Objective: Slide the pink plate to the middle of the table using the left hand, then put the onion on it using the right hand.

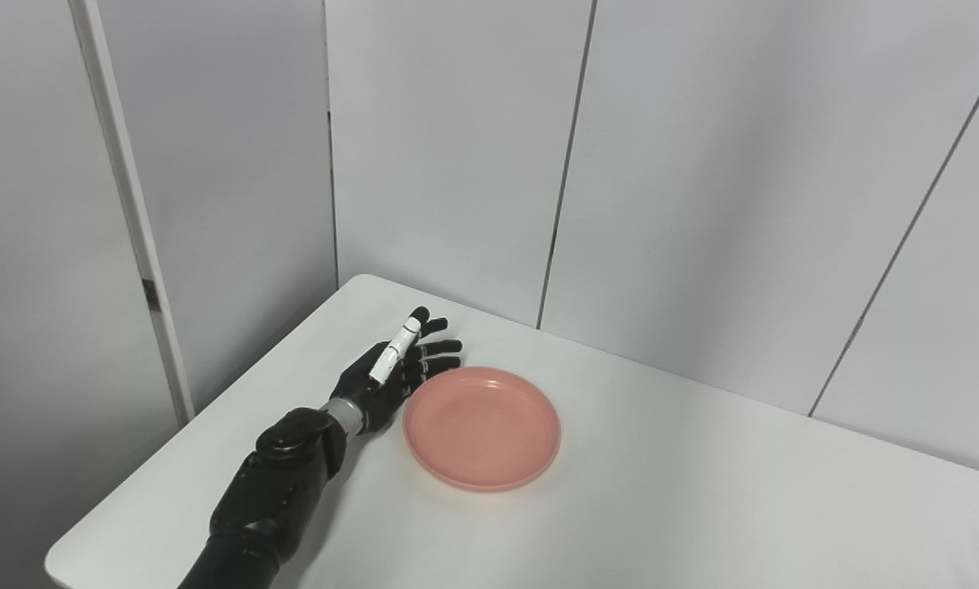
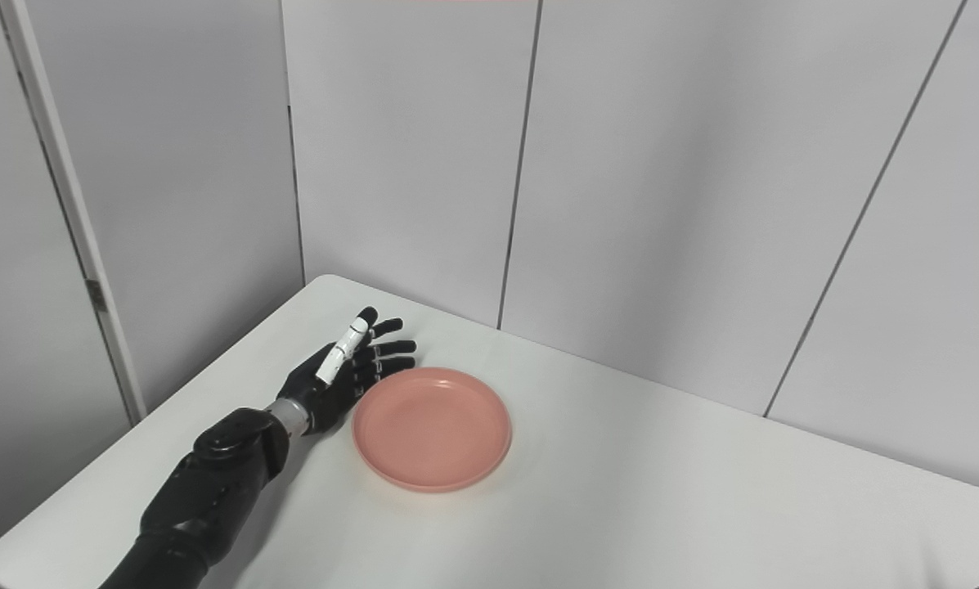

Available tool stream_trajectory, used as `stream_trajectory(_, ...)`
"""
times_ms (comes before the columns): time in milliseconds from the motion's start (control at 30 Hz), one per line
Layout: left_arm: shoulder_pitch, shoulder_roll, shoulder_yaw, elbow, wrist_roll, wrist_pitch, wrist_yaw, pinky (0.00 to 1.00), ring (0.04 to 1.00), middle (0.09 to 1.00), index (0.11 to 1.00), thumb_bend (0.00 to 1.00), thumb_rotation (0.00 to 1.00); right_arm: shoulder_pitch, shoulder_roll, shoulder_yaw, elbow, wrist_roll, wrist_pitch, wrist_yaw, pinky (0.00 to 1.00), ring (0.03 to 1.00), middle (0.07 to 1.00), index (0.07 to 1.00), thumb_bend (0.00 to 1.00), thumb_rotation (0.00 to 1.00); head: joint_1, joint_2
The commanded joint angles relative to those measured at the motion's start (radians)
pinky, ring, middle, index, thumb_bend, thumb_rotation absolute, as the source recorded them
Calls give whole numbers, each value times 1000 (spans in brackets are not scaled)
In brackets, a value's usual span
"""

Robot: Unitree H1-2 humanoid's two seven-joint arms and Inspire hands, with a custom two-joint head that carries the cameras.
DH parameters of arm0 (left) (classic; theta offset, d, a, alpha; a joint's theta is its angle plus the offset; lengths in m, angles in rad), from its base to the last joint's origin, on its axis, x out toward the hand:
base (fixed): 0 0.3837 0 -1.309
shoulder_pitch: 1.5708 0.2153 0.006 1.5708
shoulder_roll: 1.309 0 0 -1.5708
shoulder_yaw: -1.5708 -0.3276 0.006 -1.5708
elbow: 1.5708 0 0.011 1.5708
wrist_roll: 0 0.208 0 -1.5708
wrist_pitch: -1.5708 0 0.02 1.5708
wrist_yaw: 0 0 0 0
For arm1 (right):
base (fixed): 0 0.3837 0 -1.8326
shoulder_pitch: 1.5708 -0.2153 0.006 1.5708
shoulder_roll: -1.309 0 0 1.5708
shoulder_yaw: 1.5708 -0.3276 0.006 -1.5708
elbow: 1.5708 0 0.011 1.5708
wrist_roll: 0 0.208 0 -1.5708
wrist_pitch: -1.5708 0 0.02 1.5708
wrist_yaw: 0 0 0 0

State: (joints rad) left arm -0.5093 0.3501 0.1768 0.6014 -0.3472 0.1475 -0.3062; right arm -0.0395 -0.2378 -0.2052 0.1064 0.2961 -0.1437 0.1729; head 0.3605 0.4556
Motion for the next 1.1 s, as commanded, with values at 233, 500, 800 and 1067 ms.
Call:
stream_trajectory(233,-14,-14,-33,-12,5,14,-57,840,783,781,865,725,850,87,58,20,5,2,73,-25,1000,989,990,1000,831,986,-56,39)
stream_trajectory(500,36,-108,-12,-144,-4,43,27,825,779,778,858,703,827,95,59,37,-16,-20,52,-12,980,966,964,993,749,1000,-144,102)
stream_trajectory(800,113,-226,-12,-310,81,87,209,869,808,784,868,726,865,97,86,47,-61,-12,42,-3,920,925,938,961,816,912,-175,135)
stream_trajectory(1067,173,-289,-3,-386,128,57,306,883,821,800,888,711,881,93,114,62,-95,-34,50,-18,911,921,940,961,820,919,-229,151)
